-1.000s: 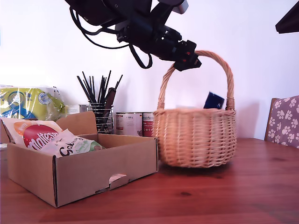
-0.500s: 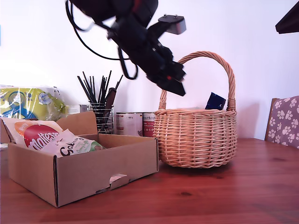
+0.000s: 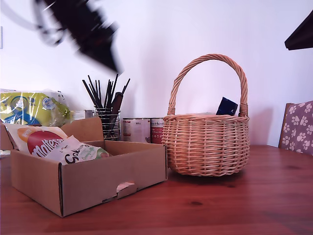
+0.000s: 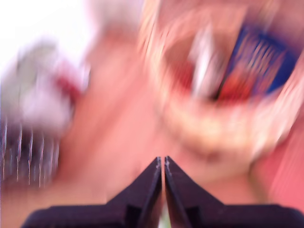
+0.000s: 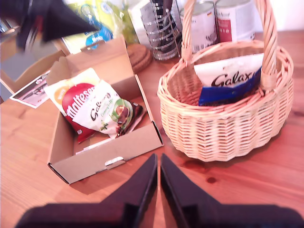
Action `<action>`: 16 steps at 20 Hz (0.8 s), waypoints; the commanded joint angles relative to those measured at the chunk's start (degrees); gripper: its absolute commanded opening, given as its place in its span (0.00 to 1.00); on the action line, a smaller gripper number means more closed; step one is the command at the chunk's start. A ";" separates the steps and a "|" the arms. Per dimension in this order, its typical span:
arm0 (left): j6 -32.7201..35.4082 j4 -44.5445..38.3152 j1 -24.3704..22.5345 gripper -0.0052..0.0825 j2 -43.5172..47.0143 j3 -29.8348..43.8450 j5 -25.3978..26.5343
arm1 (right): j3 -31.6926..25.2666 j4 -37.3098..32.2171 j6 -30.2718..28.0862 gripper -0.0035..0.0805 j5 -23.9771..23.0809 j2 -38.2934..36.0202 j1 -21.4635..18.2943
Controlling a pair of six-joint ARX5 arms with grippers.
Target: Move the bags of Easter eggs from the cardboard box on the left into the woven basket on the right side.
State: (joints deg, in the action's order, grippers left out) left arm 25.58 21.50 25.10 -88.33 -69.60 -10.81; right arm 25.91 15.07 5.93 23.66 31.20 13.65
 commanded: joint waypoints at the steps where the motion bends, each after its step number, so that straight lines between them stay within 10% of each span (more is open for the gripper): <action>1: 1.09 -2.47 -1.70 0.04 1.40 5.99 -3.02 | -0.17 -0.76 -0.33 0.03 0.20 0.55 0.33; 7: 8.09 -4.66 -6.73 0.08 1.99 10.40 -11.17 | -0.15 -1.55 -0.31 0.03 0.59 1.22 0.52; 11: 11.04 -10.45 -6.64 0.68 -1.25 10.36 -10.86 | 0.17 -1.44 -0.33 0.03 4.63 1.22 3.74; 16: 15.47 -12.55 -6.29 0.69 -7.82 10.03 -6.71 | 0.26 -0.87 -0.37 0.03 4.81 2.03 10.10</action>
State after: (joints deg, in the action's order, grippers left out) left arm 40.73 9.17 18.72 -94.35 -59.57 -17.93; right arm 25.91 14.33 5.91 28.51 32.82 23.46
